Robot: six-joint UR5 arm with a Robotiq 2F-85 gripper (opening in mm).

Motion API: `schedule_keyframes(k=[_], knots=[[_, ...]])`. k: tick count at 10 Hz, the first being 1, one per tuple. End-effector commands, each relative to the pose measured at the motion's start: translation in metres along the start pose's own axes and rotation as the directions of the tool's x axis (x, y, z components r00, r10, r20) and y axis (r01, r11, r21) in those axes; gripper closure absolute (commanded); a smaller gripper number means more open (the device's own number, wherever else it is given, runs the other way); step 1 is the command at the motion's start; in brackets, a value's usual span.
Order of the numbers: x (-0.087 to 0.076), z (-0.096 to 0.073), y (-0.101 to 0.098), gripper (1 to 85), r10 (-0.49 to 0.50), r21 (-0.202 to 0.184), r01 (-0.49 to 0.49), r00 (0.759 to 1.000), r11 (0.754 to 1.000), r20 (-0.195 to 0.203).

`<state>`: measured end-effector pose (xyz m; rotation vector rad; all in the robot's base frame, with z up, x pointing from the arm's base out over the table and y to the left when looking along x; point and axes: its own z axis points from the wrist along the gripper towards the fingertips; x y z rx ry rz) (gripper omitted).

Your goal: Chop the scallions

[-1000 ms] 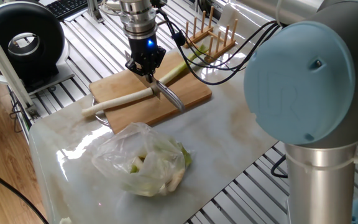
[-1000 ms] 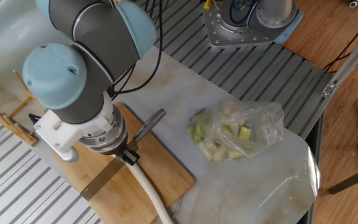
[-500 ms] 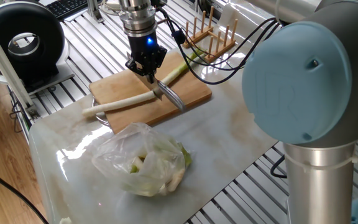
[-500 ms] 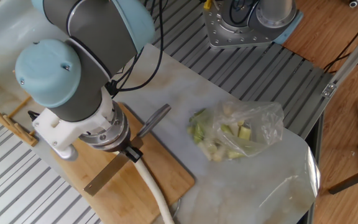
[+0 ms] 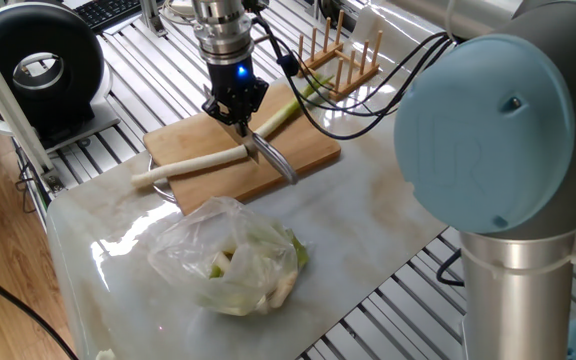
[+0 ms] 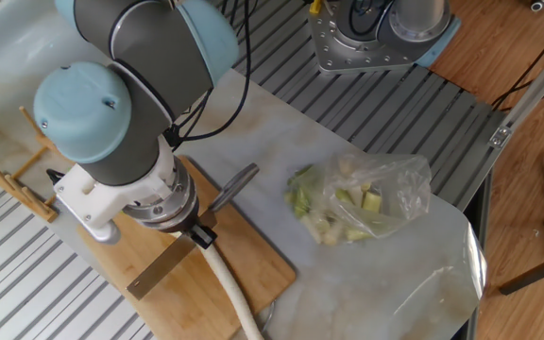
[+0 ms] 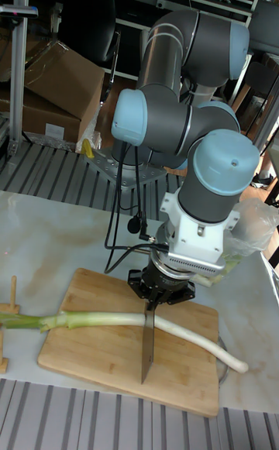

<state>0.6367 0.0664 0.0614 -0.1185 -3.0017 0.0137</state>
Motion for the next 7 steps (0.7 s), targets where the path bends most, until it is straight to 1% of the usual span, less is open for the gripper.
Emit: schedule_keyframes(k=[1, 2, 3, 4, 5, 7], knots=[[-0.003, -0.011, -0.001, 84.3, 0.001, -0.003, -0.001, 1.0, 1.0, -0.002], [-0.006, -0.017, -0.001, 84.3, -0.004, -0.006, 0.004, 1.0, 1.0, -0.002], [-0.009, -0.016, -0.001, 84.3, 0.002, -0.007, -0.002, 1.0, 1.0, 0.007], [-0.015, -0.011, -0.002, 84.3, 0.006, 0.001, -0.006, 1.0, 1.0, 0.019], [-0.021, -0.007, -0.002, 84.3, 0.005, -0.007, -0.005, 1.0, 1.0, 0.03], [-0.026, -0.009, -0.006, 84.3, 0.002, -0.007, -0.002, 0.999, 1.0, 0.032]])
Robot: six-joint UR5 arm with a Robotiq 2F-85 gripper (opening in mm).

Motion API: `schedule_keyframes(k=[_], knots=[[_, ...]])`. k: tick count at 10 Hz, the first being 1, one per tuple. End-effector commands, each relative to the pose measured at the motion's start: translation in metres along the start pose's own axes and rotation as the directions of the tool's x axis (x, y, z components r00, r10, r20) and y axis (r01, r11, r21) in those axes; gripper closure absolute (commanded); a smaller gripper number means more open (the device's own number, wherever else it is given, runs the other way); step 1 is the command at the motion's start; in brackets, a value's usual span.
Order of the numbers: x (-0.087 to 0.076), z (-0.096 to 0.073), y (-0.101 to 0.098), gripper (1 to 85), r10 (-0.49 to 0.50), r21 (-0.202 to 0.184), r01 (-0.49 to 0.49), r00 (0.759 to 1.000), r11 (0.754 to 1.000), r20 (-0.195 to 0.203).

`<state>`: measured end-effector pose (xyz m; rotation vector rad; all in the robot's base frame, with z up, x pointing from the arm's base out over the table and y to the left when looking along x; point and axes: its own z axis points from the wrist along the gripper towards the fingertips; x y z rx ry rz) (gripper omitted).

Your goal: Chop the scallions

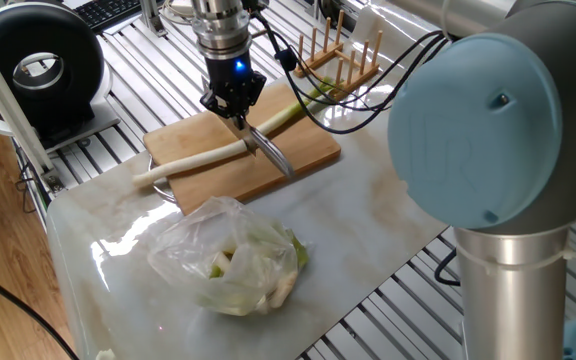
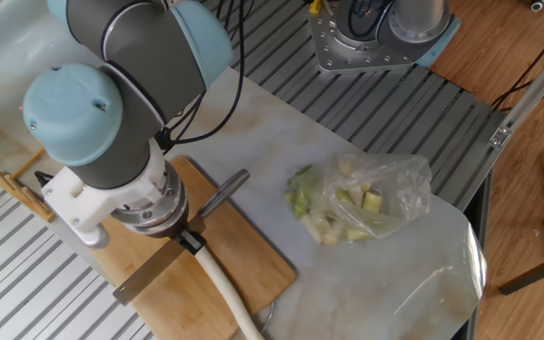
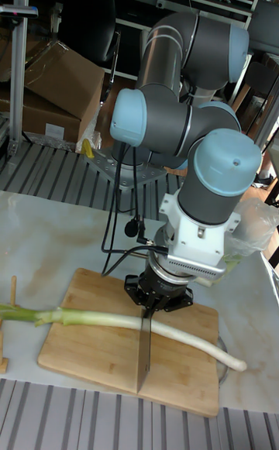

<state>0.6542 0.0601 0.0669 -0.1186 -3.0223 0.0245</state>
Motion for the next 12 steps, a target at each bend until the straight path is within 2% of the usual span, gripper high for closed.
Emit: schedule_keyframes(k=[1, 4, 7, 12], knots=[[-0.011, 0.0, 0.0, 84.3, 0.002, -0.019, -0.002, 1.0, 1.0, 0.018], [-0.019, -0.002, 0.003, 84.3, 0.009, -0.032, -0.008, 0.999, 0.999, 0.043], [-0.022, 0.002, -0.002, 84.3, 0.004, -0.025, -0.002, 0.998, 1.0, 0.056], [-0.024, -0.007, 0.0, 84.3, 0.014, -0.023, -0.013, 0.999, 1.0, 0.041]])
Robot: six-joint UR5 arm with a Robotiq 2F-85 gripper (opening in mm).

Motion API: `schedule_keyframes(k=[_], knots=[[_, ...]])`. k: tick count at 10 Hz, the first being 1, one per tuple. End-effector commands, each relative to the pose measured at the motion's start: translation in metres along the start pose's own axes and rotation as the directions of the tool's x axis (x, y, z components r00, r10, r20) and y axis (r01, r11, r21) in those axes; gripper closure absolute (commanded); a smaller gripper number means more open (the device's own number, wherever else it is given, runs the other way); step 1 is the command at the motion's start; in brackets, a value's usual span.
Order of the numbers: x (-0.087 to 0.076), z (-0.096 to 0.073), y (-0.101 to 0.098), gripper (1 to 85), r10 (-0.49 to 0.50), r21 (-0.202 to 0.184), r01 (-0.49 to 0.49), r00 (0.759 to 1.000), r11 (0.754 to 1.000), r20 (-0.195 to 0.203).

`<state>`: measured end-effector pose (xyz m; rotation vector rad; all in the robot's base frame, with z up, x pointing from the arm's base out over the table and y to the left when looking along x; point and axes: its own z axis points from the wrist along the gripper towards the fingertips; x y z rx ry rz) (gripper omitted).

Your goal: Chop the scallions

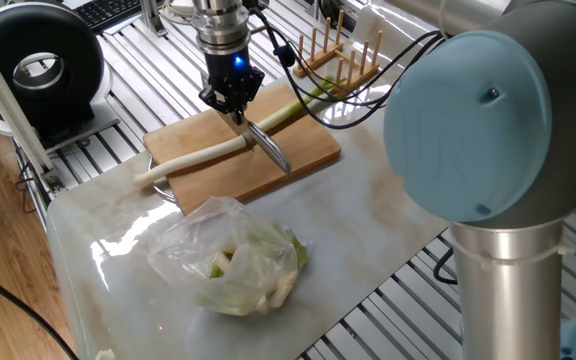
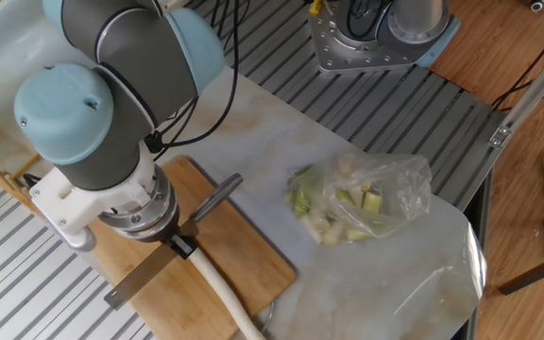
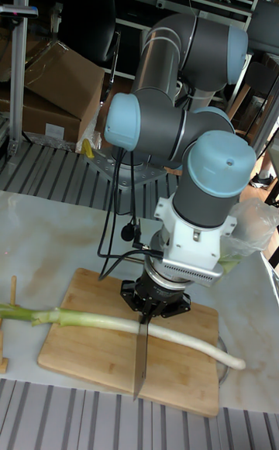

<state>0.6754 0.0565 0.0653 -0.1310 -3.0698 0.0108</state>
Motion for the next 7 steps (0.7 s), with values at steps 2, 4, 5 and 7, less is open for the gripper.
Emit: schedule_keyframes(k=[2, 4, 5, 7], knots=[[-0.002, -0.002, 0.002, 84.3, 0.008, -0.008, -0.008, 1.0, 1.0, -0.002], [0.006, 0.0, 0.001, 84.3, -0.012, -0.018, 0.011, 1.0, 1.0, -0.029], [0.009, 0.002, 0.001, 84.3, -0.02, -0.032, 0.018, 0.999, 0.999, -0.039], [0.013, -0.004, -0.001, 84.3, -0.027, -0.05, 0.023, 0.996, 0.998, -0.086]])
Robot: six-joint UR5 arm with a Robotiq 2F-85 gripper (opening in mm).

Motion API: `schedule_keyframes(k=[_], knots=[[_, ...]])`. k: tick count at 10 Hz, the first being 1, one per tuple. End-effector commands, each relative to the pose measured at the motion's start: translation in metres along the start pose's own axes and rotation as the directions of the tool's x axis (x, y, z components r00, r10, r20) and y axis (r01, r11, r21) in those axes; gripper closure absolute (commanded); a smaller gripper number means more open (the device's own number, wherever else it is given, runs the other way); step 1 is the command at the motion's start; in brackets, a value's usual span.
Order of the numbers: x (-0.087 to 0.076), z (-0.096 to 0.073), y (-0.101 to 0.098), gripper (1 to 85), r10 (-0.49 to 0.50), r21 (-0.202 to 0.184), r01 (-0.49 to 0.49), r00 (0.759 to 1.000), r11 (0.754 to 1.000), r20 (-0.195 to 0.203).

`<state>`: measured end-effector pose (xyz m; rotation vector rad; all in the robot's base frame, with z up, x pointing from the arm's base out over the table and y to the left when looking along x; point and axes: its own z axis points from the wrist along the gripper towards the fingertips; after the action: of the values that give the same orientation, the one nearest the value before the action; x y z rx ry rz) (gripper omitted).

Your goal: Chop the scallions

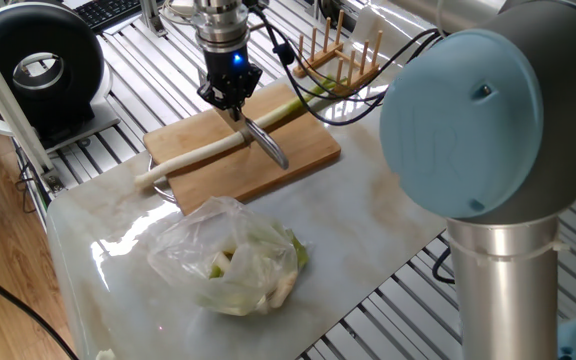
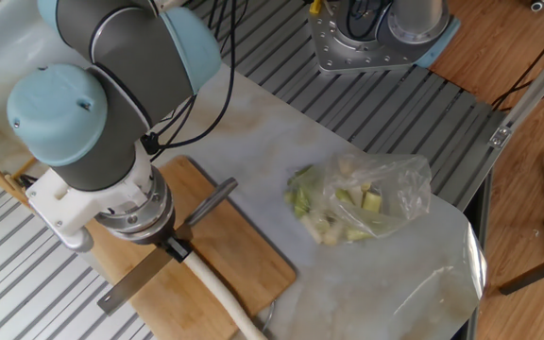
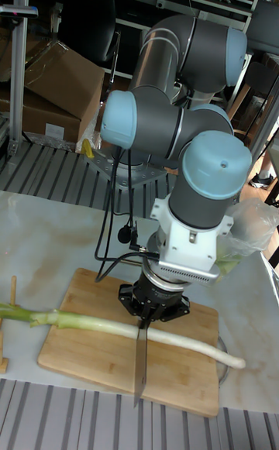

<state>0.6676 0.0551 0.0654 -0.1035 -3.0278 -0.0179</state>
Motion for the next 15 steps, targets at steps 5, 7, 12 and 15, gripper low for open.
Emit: schedule_keyframes(k=[5, 7, 12, 15], knots=[[0.012, -0.002, -0.009, 84.3, -0.009, -0.023, 0.007, 0.997, 1.0, -0.074], [0.015, -0.001, -0.007, 84.3, -0.005, -0.026, 0.003, 0.997, 1.0, -0.08], [0.027, 0.004, -0.006, 84.3, 0.007, -0.001, -0.007, 0.996, 1.0, -0.092], [0.034, -0.002, -0.003, 84.3, 0.009, -0.006, -0.009, 0.992, 1.0, -0.125]])
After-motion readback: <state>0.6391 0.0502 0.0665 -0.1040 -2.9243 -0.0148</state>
